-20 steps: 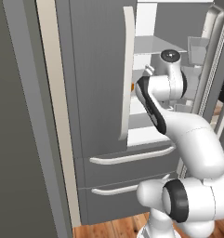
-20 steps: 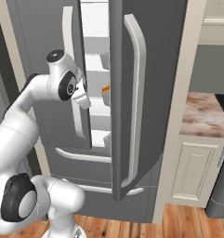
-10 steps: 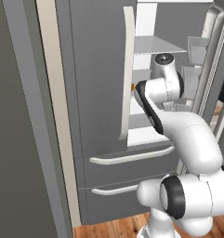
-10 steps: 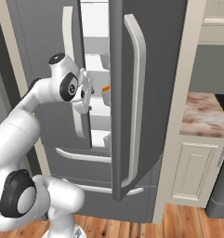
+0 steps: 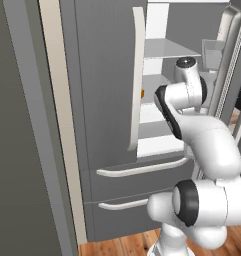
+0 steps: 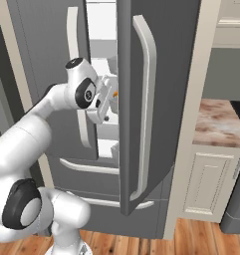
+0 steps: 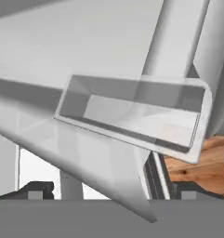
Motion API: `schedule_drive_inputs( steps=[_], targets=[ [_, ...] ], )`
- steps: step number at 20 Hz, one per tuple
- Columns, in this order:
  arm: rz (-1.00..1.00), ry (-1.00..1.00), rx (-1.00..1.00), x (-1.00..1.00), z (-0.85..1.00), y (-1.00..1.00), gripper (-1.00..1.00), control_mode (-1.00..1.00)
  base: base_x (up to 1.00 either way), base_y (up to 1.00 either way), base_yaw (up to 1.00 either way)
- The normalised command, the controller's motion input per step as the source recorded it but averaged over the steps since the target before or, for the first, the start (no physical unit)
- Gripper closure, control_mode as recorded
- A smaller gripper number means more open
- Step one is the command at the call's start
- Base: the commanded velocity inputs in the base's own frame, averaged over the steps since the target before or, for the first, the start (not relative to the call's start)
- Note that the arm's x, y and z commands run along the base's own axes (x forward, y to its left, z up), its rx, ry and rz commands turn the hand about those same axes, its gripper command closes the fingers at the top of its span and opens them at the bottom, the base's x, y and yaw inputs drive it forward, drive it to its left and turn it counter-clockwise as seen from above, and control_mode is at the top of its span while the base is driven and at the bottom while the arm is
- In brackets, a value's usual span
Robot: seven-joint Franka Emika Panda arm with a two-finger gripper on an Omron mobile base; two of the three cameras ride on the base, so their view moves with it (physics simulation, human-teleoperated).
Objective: Retrieve the sausage and cheese from the fridge and place them on the cutting board on the counter.
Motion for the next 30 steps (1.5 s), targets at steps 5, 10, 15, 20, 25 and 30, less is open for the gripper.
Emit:
schedule_drive_inputs(
  steps=[5, 10, 15, 20, 25, 30],
  targets=[
    [-0.14, 0.0, 0.05, -0.18, 0.0, -0.36, -1.0, -1.0, 0.0, 0.0, 0.0],
    [-0.12, 0.0, 0.04, -0.28, 0.0, -0.19, -1.0, -1.0, 0.0, 0.0, 0.0],
    [-0.12, 0.0, 0.03, -0.42, 0.0, -0.34, -1.0, -1.0, 0.0, 0.0, 0.0],
    [-0.17, 0.0, 0.02, -0.68, 0.0, -0.99, -1.0, -1.0, 0.0, 0.0, 0.0],
    [-0.15, 0.0, 0.01, -0.61, 0.0, -0.91, -1.0, -1.0, 0.0, 0.0, 0.0],
    [-0.06, 0.0, 0.0, -0.38, 0.02, 0.14, -1.0, -1.0, 0.0, 0.0, 0.0]
  ],
)
